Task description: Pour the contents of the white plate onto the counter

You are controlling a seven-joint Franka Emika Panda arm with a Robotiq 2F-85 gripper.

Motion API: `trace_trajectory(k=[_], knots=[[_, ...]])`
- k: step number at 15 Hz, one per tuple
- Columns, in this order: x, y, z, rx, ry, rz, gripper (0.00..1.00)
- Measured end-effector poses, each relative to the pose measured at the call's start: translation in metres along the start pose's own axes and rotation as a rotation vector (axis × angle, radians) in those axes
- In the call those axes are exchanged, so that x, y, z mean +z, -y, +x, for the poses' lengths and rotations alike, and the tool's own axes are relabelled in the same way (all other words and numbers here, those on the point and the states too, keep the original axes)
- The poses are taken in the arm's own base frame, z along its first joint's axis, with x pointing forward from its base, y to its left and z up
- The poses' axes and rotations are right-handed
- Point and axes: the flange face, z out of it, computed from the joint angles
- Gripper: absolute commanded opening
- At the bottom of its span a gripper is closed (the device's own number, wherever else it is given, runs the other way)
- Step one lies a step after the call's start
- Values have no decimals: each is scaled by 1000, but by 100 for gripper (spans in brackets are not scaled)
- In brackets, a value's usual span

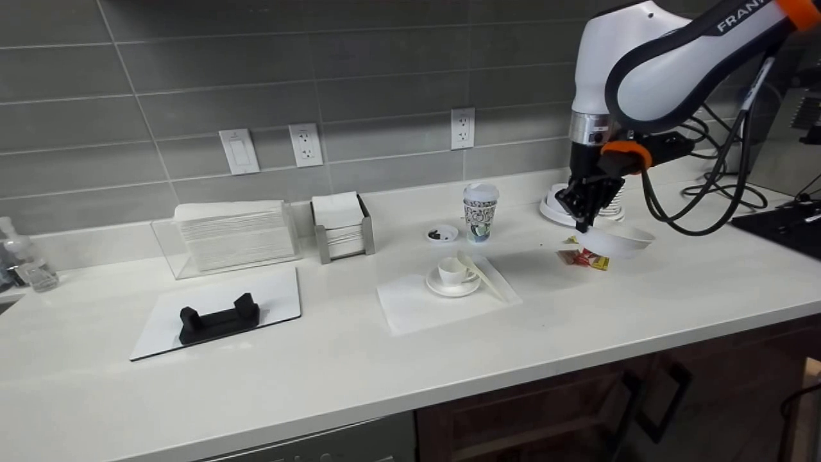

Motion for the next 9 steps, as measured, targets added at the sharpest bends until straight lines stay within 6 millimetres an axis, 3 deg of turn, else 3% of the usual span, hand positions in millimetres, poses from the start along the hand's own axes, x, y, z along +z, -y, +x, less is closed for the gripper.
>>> trace_trajectory(k=[9], knots=[[17,52,-14,121,24,-52,2]])
